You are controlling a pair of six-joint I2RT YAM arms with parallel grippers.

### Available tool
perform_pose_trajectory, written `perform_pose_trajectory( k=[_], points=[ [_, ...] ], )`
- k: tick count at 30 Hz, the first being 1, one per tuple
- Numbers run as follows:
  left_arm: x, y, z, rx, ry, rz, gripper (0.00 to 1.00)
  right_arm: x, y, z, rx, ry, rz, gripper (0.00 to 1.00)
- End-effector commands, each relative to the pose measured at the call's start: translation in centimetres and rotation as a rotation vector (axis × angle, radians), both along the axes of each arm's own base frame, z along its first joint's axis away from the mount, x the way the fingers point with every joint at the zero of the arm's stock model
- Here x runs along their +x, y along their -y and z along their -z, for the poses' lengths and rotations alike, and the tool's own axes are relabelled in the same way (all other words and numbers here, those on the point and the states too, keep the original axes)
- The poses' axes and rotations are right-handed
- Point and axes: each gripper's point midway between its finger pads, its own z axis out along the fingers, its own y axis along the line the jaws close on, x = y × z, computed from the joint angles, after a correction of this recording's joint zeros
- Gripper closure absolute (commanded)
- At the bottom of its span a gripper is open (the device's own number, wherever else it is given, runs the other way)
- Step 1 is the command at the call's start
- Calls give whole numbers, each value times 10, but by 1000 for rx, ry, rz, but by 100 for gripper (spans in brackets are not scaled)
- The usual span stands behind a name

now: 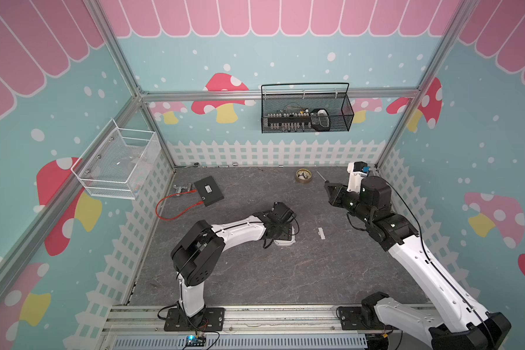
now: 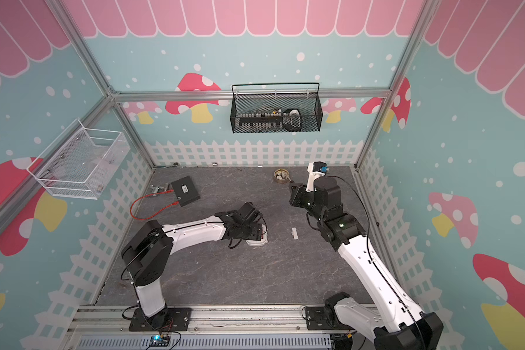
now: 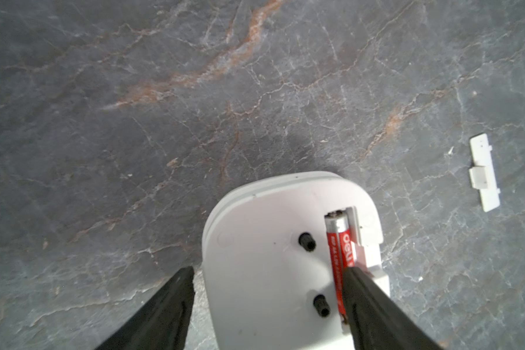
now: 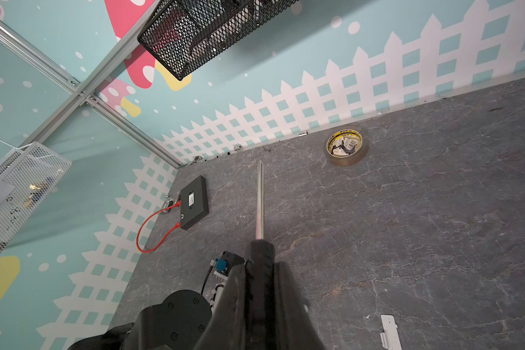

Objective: Remove the battery from the alarm
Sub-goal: Adjust the alarm at the center of the board.

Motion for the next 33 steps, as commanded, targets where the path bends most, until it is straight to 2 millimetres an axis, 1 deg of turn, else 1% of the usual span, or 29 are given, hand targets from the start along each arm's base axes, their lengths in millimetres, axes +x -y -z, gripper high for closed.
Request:
perform_pose_trajectory(
  k=[1, 5, 11, 19, 24, 27, 31, 33],
  points=[
    [-8, -2, 7, 29, -34, 27, 27, -4, 4, -3, -7, 18, -4, 100],
    [-11, 0, 12, 25, -53, 46, 32, -5, 4, -4, -7, 18, -4, 100],
    [-9, 6, 14, 38, -48, 114, 38, -6, 3, -5, -3, 18, -15, 100],
    [3, 10, 11, 128, 2, 270, 37, -8, -1, -4, 6, 13, -37, 100],
    [8, 4, 12, 184, 21, 357, 36, -10, -3, -4, -2, 7, -54, 100],
    [10, 0, 9, 205, 36, 405, 36, -10, -4, -3, -17, -2, -64, 100],
    [10, 0, 1, 208, 56, 466, 35, -12, -7, 7, -60, -49, -97, 100],
    [8, 1, -1, 207, 62, 499, 34, -14, -9, 19, -92, -94, -123, 100]
  ],
)
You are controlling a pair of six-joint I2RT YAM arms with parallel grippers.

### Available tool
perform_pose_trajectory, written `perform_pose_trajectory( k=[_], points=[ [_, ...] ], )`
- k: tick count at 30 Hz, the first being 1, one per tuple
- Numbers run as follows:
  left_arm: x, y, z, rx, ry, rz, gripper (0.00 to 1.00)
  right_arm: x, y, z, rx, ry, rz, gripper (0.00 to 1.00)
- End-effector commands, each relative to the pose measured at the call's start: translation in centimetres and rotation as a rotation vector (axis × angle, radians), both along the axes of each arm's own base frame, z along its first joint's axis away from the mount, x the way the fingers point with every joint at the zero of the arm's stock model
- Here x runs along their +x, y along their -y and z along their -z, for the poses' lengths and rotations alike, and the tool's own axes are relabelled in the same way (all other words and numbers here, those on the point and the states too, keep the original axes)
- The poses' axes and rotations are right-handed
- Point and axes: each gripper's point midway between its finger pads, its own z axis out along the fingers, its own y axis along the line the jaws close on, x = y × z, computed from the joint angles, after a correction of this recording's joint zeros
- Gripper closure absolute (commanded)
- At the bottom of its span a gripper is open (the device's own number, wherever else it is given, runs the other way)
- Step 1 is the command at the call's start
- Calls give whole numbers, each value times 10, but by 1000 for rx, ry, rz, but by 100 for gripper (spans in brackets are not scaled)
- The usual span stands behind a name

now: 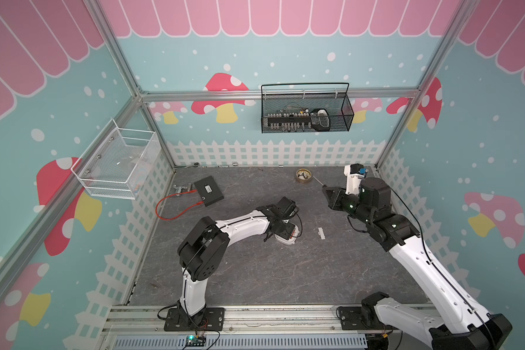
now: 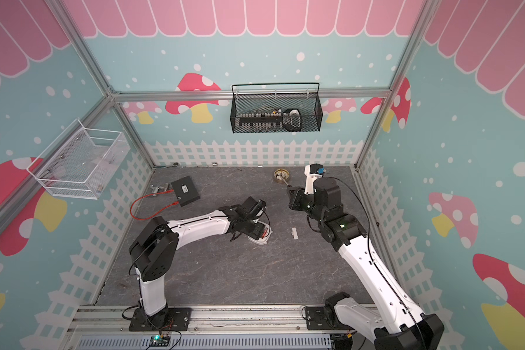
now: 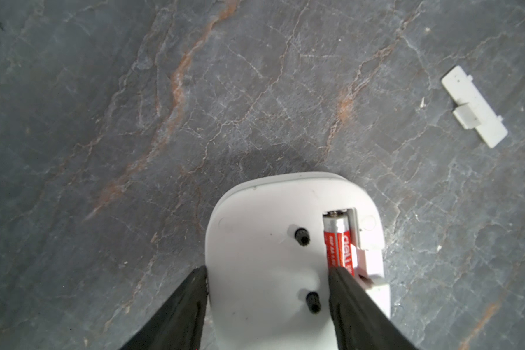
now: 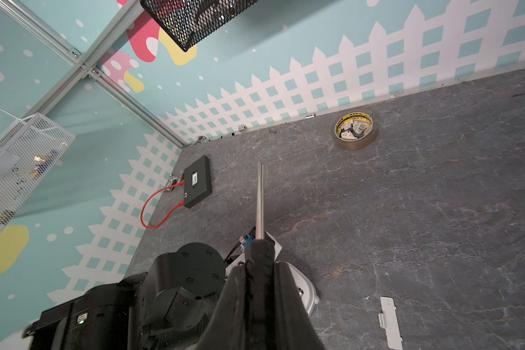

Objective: Remove the battery from the alarm
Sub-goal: Adjust the alarm at the center of the board.

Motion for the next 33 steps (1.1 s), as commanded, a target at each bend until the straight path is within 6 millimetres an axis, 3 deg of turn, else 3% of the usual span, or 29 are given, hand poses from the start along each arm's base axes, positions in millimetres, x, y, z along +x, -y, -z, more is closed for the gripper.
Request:
perform_pose_trajectory(
  k=[1, 20, 25, 30, 33],
  points=[
    [-10, -14, 5, 78, -23, 103, 34, -4, -1, 12, -68, -55, -52, 100],
    [-28, 1, -16, 31, 14, 376, 35, -44, -9, 117, -276, -379, -295, 100],
    [-21, -4, -15, 46, 23, 345, 34, -44, -2, 129, -341, -409, -288, 100],
    [-1, -23, -32, 44, 58, 186, 18, -36, 5, 122, -362, -392, -229, 100],
    [-12, -15, -49, -74, 23, 163, 2, -33, 6, 117, -360, -381, -212, 100]
  ],
)
